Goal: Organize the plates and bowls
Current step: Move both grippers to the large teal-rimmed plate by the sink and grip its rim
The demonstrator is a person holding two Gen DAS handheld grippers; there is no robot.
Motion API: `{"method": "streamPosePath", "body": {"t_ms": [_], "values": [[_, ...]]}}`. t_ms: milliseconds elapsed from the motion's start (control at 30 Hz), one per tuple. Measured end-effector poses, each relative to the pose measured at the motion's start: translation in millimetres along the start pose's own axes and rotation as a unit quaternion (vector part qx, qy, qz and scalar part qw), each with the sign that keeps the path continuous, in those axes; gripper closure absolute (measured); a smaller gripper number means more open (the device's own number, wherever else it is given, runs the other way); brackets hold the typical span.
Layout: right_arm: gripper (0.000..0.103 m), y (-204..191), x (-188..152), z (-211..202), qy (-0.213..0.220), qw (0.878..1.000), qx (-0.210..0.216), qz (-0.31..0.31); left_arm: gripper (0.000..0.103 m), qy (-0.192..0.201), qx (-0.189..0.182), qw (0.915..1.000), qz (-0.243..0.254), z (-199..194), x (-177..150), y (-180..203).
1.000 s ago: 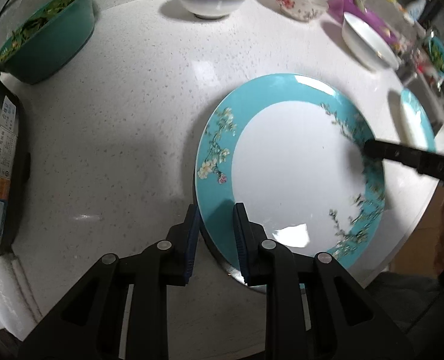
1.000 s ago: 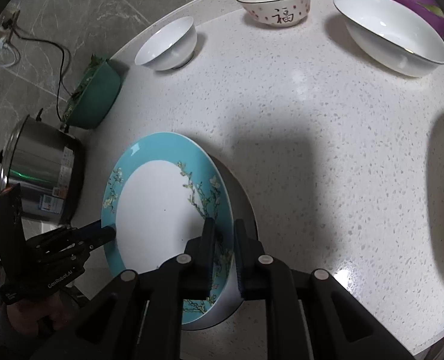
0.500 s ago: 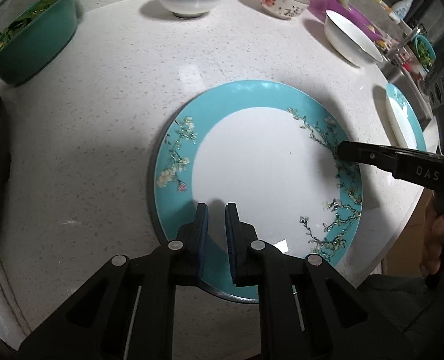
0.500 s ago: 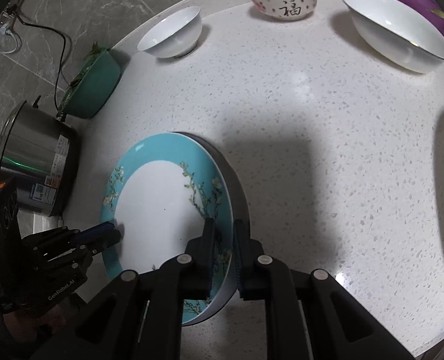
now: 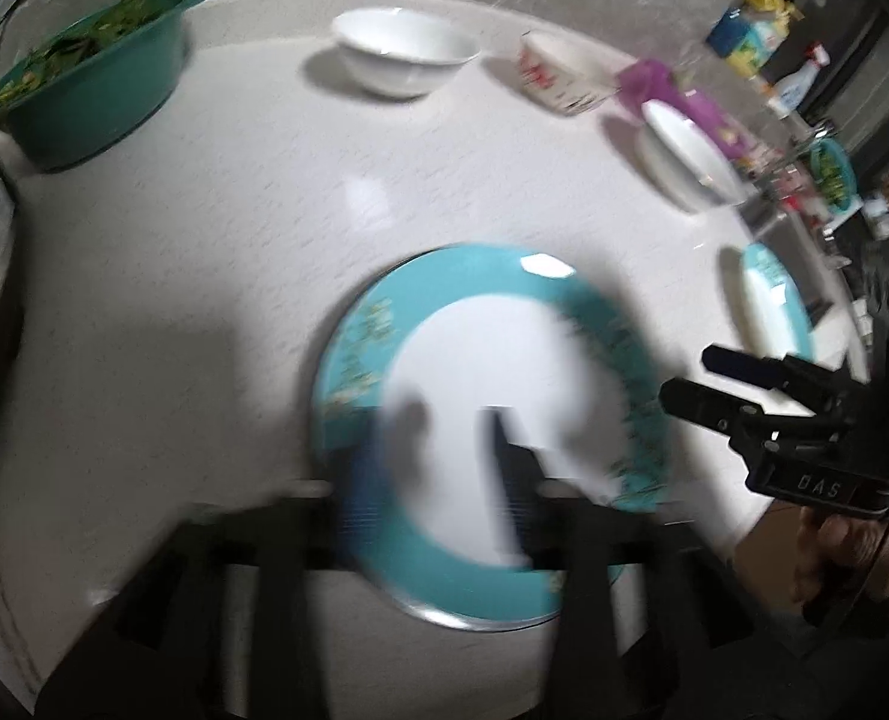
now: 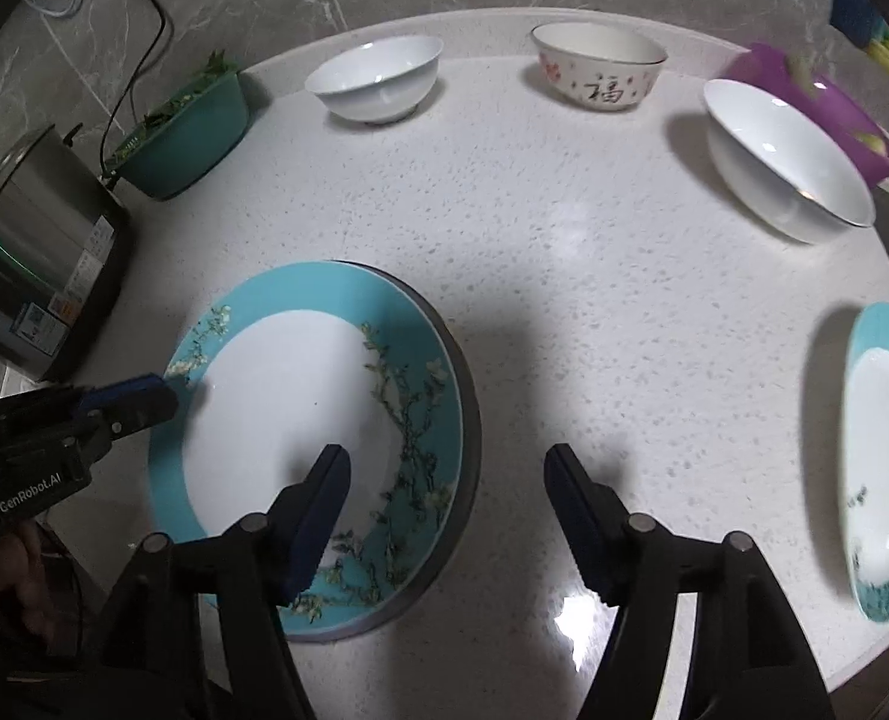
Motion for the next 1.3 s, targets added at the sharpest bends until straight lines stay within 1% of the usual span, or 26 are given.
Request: {"method": "streamPosePath", "body": {"t_ms": [33,67,100,133,167,200,233,267,300,333,367,400,467,500,533,567,633,700,733,767,833,867,967,1067,1133,1300], "values": [[0.032,9.0,-1.5,-8.3,0.007,1.0,0.007,0.017,0.013,0.008,-0.016,0.9998,0.005,-0.5,3.7,8.0],[0.03,20.0,-3.3,-16.9,0.014,0.999,0.019,0.037,0.01,0.018,-0.039,0.999,0.011,-0.6,8.3,20.3],[0.029,32.3,-5.4,-25.6,0.021,0.997,0.033,0.06,0.01,0.022,-0.064,0.9976,0.016,-1.8,12.0,29.4],[0.027,51.6,-9.3,-36.8,0.032,0.994,0.051,0.094,0.006,0.022,-0.092,0.9953,0.019,0.5,17.0,41.8],[0.024,65.3,-12.2,-44.5,0.039,0.991,0.061,0.117,0.0,0.02,-0.117,0.9928,0.019,3.8,22.1,54.9],[0.022,83.4,-16.1,-53.4,0.049,0.986,0.067,0.143,0.0,0.017,-0.135,0.9905,0.017,7.0,26.1,65.4],[0.021,102.9,-20.6,-62.9,0.06,0.982,0.069,0.165,0.0,0.01,-0.158,0.9873,0.016,11.0,29.6,77.7],[0.021,122.8,-25.2,-71.6,0.07,0.978,0.067,0.184,0.0,-0.005,-0.176,0.9844,0.013,17.0,32.6,90.7],[0.021,148.6,-31.8,-82.0,0.082,0.973,0.061,0.206,0.0,-0.021,-0.183,0.9828,0.012,22.8,34.5,101.4],[0.019,166.3,-36.9,-88.1,0.088,0.97,0.057,0.219,0.0,-0.038,-0.184,0.9822,0.013,30.7,36.5,112.8],[0.018,188.5,-42.8,-93.3,0.093,0.967,0.049,0.234,0.0,-0.043,-0.174,0.9837,0.015,37.4,38.5,121.6],[0.018,205.7,-47.2,-96.3,0.095,0.964,0.042,0.244,0.001,-0.045,-0.159,0.9861,0.015,43.0,41.0,128.2],[0.018,254.9,-58.0,-100.0,0.1,0.958,0.03,0.267,0.002,-0.042,-0.124,0.9912,0.018,55.9,49.8,143.6],[0.018,271.1,-63.0,-101.1,0.103,0.955,0.03,0.275,0.002,-0.035,-0.115,0.9925,0.022,59.5,51.9,151.2],[0.018,296.2,-64.5,-100.0,0.108,0.952,0.037,0.283,0.002,-0.023,-0.104,0.9938,0.031,66.6,58.0,163.5],[0.018,314.3,-67.0,-99.0,0.115,0.951,0.047,0.283,0.002,-0.019,-0.094,0.9946,0.038,74.0,57.1,171.6],[0.019,352.5,-68.8,-89.7,0.123,0.953,0.079,0.267,0.002,-0.015,-0.073,0.9963,0.044,94.1,60.4,188.7],[0.029,379.2,-68.4,-72.9,0.099,0.956,0.1,0.256,0.002,-0.026,-0.058,0.9975,0.03,118.8,61.8,201.1],[0.037,394.2,-68.7,-62.6,0.087,0.956,0.129,0.25,0.002,-0.032,-0.056,0.9977,0.019,129.8,60.6,207.7],[0.04,402.4,-70.1,-56.0,0.08,0.955,0.149,0.242,0.002,-0.036,-0.056,0.9976,0.017,142.8,61.2,216.6],[0.042,419.7,-68.0,-36.6,0.054,0.957,0.169,0.229,0.002,-0.04,-0.03,0.9984,0.027,159.0,56.2,231.2],[0.045,424.6,-69.4,-27.2,0.04,0.956,0.18,0.226,0.002,-0.045,-0.024,0.9982,0.033,167.2,54.5,239.1],[0.053,433.2,-72.4,-10.7,0.018,0.951,0.221,0.214,0.002,-0.056,-0.014,0.9979,0.031,182.3,46.2,250.1],[0.053,431.1,-74.1,-1.9,0.007,0.948,0.249,0.199,0.002,-0.055,-0.035,0.9978,0.01,192.4,43.5,253.5],[0.053,431.6,-73.2,7.3,-0.001,0.944,0.266,0.196,0.002,-0.055,-0.041,0.9976,0.004,206.0,47.6,257.6],[0.052,429.9,-70.0,24.8,-0.013,0.938,0.289,0.188,0.002,-0.056,-0.052,0.9971,-0.006,223.9,46.5,265.4]]}}
Point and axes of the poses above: each gripper's, at about its wrist camera, not at the fingertips, and z roughly the way its jaws point, y to its right, x to its top, the point moved 2 cm from there along z, roughly the way its jaws point, and after that the axes turned 10 degrees about -x, right-handed, at the moved point
